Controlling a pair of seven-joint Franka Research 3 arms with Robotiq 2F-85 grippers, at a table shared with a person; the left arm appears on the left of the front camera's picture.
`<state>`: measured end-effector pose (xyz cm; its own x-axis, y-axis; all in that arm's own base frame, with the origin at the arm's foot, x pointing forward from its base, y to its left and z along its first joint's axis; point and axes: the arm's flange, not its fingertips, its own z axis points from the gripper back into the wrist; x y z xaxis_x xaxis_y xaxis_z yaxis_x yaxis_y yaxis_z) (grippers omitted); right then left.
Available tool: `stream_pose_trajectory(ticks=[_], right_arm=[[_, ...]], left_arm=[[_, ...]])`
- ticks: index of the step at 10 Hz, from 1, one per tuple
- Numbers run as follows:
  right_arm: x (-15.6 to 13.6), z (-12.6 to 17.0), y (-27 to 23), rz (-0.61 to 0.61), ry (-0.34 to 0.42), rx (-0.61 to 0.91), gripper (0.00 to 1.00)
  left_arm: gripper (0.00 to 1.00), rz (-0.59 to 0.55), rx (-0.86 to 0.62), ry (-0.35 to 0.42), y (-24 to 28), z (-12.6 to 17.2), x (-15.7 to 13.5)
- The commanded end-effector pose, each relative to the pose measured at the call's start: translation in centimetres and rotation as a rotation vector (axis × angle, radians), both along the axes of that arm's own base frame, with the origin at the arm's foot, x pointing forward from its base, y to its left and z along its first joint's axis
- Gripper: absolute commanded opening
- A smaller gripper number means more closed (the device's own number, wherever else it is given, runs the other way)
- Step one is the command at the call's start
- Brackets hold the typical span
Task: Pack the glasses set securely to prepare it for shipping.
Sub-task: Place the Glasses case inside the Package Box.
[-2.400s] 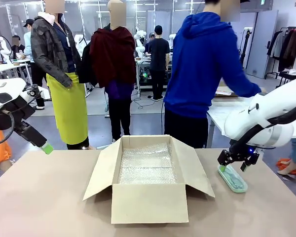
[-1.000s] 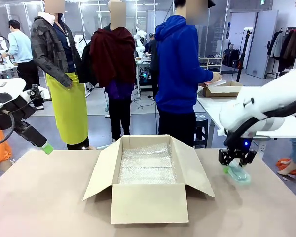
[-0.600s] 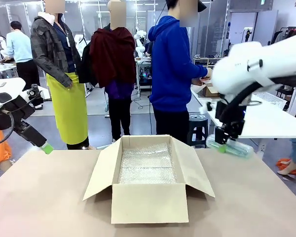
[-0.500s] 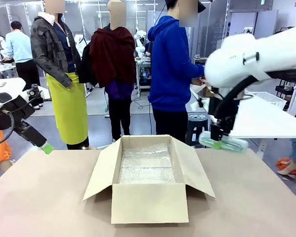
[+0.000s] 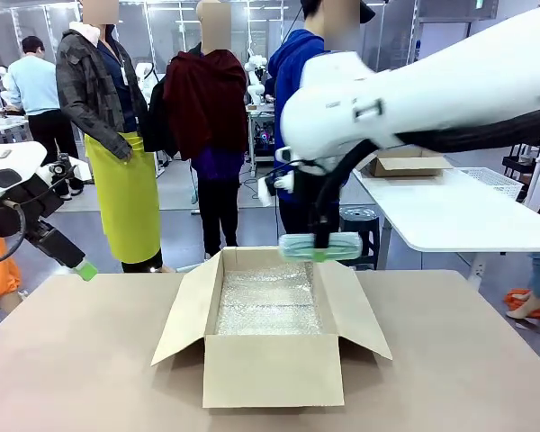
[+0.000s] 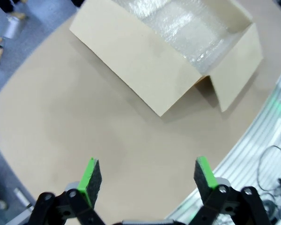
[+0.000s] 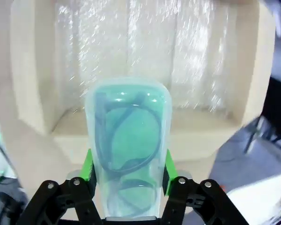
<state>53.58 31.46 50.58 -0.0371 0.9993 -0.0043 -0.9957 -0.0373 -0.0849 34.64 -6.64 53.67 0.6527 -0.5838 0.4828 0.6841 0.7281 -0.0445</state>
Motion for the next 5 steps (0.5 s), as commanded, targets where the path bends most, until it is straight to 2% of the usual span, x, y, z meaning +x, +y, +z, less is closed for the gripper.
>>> stream_pose_trajectory(ticks=[1, 3, 4, 5], right_arm=[[5.8, -2.5, 1.6, 0.06, -0.027, -0.026, 0.32], [10.1, -6.0, 4.3, 0.113, 0.031, -0.072, 0.32], [11.8, -8.0, 4.2, 0.125, 0.07, -0.042, 0.32], [13.2, -10.0, 4.2, 0.098, 0.078, -0.008, 0.32]], left_arm=[[1.0, -0.007, -0.008, -0.005, 0.2, 0.2, 0.0], [1.0, -0.007, -0.008, -0.005, 0.2, 0.2, 0.0], [1.0, -0.007, -0.008, -0.005, 0.2, 0.2, 0.0], [1.0, -0.007, -0.008, -0.005, 0.2, 0.2, 0.0]])
